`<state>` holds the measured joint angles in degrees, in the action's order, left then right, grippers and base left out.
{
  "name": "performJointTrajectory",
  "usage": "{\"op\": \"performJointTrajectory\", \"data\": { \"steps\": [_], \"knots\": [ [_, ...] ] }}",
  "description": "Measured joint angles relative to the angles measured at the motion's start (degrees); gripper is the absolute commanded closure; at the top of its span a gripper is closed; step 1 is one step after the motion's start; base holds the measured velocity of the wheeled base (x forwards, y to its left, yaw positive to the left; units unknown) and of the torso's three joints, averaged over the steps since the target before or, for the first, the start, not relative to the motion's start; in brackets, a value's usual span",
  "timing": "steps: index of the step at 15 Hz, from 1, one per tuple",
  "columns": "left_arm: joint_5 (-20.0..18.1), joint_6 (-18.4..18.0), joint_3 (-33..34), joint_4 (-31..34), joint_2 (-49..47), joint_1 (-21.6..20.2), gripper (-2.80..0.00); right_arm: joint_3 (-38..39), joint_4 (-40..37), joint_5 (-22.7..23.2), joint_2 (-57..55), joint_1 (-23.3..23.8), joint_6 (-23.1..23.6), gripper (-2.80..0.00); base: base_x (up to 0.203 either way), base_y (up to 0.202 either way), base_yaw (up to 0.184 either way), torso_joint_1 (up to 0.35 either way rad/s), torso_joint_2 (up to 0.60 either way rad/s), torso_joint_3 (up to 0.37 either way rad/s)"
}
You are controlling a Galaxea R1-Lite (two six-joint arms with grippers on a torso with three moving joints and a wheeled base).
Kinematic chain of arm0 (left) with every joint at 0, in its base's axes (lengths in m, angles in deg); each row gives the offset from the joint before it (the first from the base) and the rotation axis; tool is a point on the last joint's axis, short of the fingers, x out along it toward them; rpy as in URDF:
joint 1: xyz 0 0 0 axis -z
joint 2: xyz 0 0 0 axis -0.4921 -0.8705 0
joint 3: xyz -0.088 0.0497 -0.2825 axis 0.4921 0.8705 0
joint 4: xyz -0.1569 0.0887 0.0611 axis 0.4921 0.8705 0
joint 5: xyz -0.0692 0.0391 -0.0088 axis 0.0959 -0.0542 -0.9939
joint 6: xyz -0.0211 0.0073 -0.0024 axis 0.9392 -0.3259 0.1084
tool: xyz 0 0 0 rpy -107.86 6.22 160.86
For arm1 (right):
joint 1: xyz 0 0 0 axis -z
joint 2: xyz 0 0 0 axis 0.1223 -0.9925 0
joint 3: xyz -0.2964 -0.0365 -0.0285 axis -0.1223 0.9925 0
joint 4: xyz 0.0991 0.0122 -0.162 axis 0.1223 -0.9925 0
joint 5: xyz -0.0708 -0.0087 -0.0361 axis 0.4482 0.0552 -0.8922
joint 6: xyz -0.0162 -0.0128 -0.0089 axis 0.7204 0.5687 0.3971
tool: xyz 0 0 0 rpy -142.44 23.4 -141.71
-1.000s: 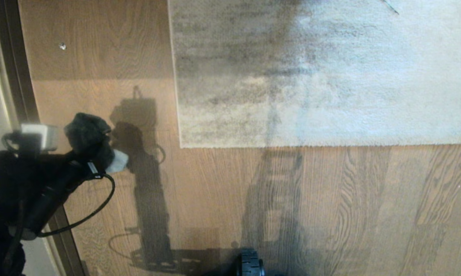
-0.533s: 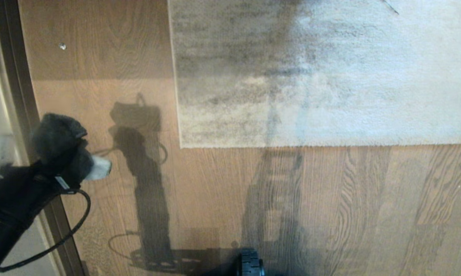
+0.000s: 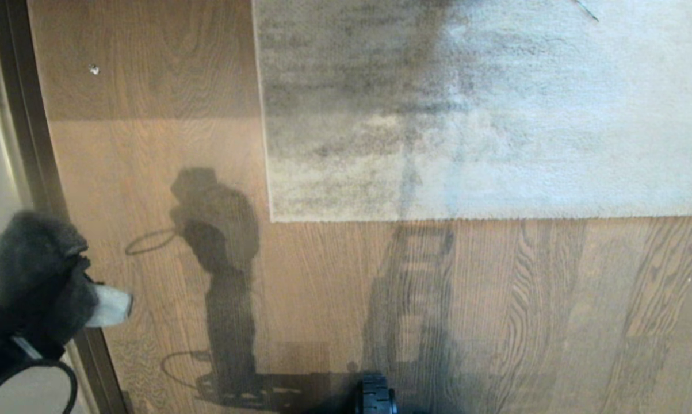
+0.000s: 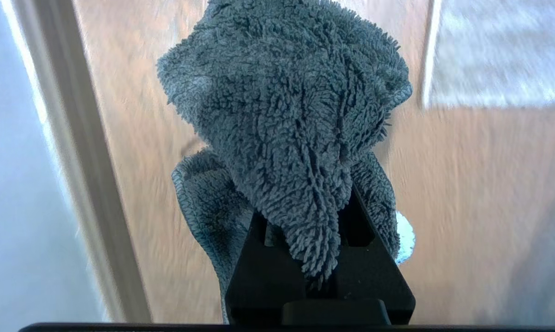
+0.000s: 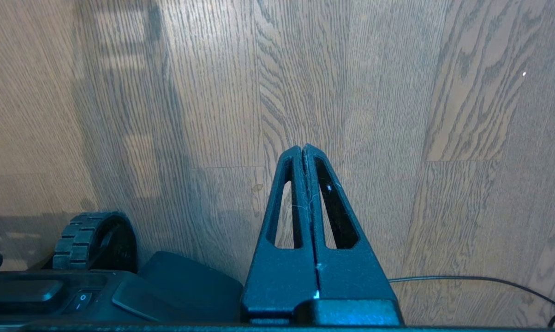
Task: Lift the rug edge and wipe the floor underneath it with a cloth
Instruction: Lift up the carpet
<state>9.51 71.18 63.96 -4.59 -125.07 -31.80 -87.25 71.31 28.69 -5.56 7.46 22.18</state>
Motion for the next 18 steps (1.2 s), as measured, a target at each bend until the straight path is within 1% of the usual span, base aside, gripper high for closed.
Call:
{"op": "performJointTrajectory", "data": {
  "steps": [4,7,9,12,14,18],
  "knots": [
    [0.05,-0.33,1.76,21.02,19.09,0.78,0.0,-0.02,0.01,0.0,0.0,0.04,0.02,0.0,0.0,0.0,0.0,0.0,0.0,0.0],
    [0.09,-0.33,3.03,33.06,30.45,3.05,0.0,-0.02,0.0,0.0,0.0,0.02,-0.02,0.0,0.0,0.0,0.0,0.0,0.0,0.0],
    [-0.04,-0.27,3.36,39.8,36.71,3.69,0.0,-0.02,0.0,-0.02,0.0,0.03,-0.03,0.0,0.0,0.0,0.0,0.0,0.0,0.0],
    [0.15,-0.17,3.52,47.76,44.25,3.25,0.0,0.0,0.0,-0.02,0.0,0.05,-0.02,0.0,0.0,0.0,0.0,0.0,0.0,0.0],
    [0.31,-0.17,3.55,51.64,48.78,2.8,0.0,-0.01,0.01,-0.02,0.0,0.02,0.0,0.0,0.0,0.0,0.0,0.0,0.0,0.0],
    [0.43,-0.15,3.55,52.61,53.7,2.52,0.0,-0.02,0.0,-0.02,0.0,0.02,-0.02,0.0,0.0,0.0,0.0,0.0,0.0,0.0]
  ]
}}
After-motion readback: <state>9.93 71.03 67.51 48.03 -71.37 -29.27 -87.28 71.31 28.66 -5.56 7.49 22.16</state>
